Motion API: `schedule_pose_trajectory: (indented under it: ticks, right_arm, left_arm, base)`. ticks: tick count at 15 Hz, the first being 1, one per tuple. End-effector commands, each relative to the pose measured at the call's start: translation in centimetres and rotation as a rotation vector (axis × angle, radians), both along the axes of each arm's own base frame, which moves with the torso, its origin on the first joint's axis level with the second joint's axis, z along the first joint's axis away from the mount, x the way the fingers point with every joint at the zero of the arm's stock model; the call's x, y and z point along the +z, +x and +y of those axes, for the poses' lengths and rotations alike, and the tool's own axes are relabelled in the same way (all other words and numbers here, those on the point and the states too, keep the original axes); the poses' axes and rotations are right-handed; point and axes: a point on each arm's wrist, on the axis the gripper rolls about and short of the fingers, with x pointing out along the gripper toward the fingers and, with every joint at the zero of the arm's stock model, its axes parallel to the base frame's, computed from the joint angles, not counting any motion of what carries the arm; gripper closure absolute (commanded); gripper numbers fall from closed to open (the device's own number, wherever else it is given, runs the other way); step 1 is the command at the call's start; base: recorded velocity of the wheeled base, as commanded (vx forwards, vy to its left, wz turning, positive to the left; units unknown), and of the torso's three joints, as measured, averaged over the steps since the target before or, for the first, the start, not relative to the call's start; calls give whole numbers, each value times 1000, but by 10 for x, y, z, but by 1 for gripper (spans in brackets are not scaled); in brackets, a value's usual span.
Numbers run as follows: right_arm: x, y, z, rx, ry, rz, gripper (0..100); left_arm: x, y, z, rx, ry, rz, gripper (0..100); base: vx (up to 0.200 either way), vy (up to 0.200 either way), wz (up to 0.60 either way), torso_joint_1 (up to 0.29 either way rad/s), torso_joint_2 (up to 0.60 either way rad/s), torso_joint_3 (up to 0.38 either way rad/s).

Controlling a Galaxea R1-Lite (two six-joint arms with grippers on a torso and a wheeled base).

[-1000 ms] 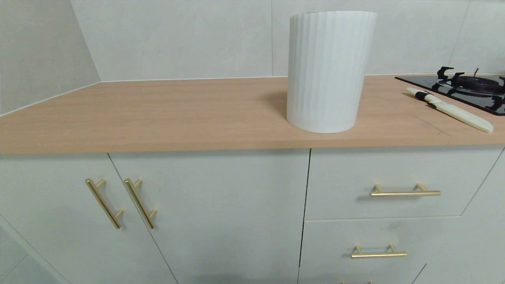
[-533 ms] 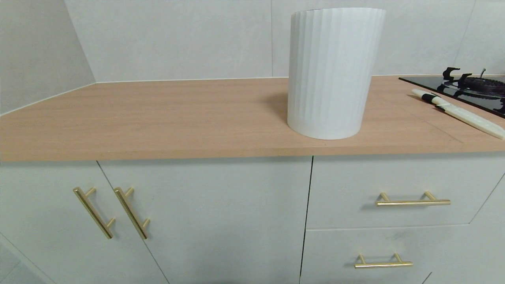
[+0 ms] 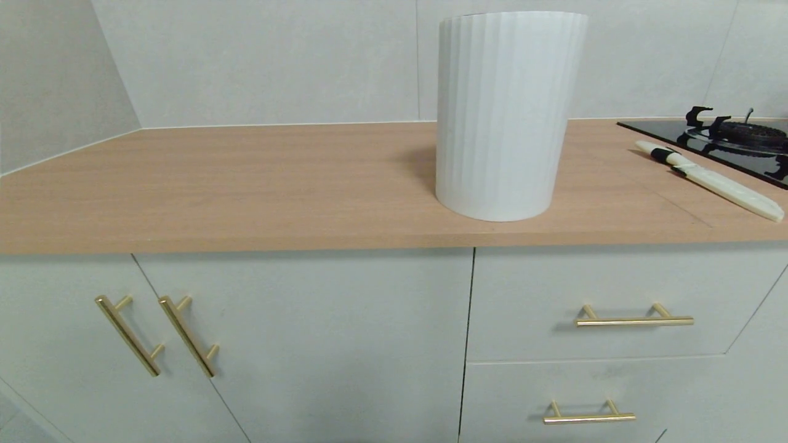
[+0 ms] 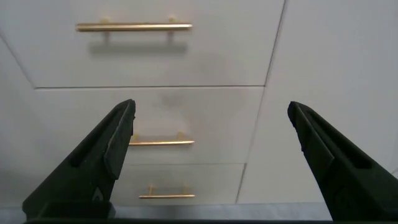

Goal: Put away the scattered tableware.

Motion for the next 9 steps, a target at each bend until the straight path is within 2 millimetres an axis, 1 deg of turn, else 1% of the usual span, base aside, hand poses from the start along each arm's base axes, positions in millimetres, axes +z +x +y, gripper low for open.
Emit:
schedule_pose_trajectory:
  ticks: [1, 4, 9]
  right_arm:
    - [0, 0, 0, 0, -1, 1, 0]
    - [0, 0, 0, -1, -1, 1, 0]
    - [0, 0, 0, 0, -1, 1, 0]
  left_arm:
    - [0, 0, 0, 0, 0, 0, 0]
    - [0, 0, 0, 0, -3, 1, 0]
    - [0, 0, 0, 0, -5, 1, 0]
  base:
    - [0, -200, 0, 2, -2, 2]
    - [0, -200, 0, 4, 4, 5]
    - [0, 0, 0, 0, 0, 0]
